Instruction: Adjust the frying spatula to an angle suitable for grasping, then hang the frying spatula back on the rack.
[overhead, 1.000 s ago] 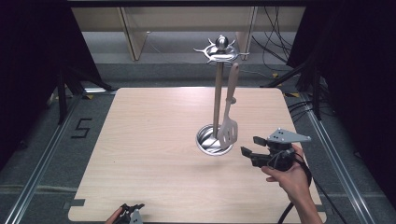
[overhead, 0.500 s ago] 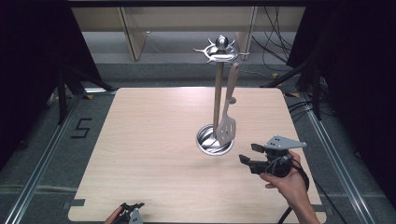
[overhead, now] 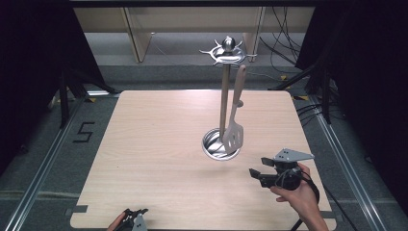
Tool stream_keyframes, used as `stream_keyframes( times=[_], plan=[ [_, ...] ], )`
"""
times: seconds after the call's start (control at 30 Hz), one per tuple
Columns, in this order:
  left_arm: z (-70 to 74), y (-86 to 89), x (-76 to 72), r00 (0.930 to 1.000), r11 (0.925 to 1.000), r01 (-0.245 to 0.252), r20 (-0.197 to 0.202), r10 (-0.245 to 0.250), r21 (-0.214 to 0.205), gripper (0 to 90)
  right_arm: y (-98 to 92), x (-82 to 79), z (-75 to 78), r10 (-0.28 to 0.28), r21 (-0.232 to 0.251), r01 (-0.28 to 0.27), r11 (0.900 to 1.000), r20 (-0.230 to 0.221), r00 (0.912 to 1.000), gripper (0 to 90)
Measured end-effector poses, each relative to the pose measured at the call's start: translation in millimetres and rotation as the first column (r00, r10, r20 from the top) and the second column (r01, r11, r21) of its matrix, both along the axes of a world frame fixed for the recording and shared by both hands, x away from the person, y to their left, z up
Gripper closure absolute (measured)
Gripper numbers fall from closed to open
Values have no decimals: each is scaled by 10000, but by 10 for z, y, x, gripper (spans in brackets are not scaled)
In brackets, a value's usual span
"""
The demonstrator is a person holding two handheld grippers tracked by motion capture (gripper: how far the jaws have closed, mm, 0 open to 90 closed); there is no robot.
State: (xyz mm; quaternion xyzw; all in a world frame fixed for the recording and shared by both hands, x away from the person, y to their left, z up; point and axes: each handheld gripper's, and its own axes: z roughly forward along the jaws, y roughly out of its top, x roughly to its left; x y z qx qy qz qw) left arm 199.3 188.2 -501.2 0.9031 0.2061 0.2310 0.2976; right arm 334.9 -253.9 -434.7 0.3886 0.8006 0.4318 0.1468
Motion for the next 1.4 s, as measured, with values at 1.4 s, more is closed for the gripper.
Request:
stream_keyframes(
  times=[1.4],
  plan=[
    [-6,16,-29,9997,9997,-220,68,221,-99,177,-85,-266,-303,396,-40,-399,9992,-489,9980,326]
  ],
)
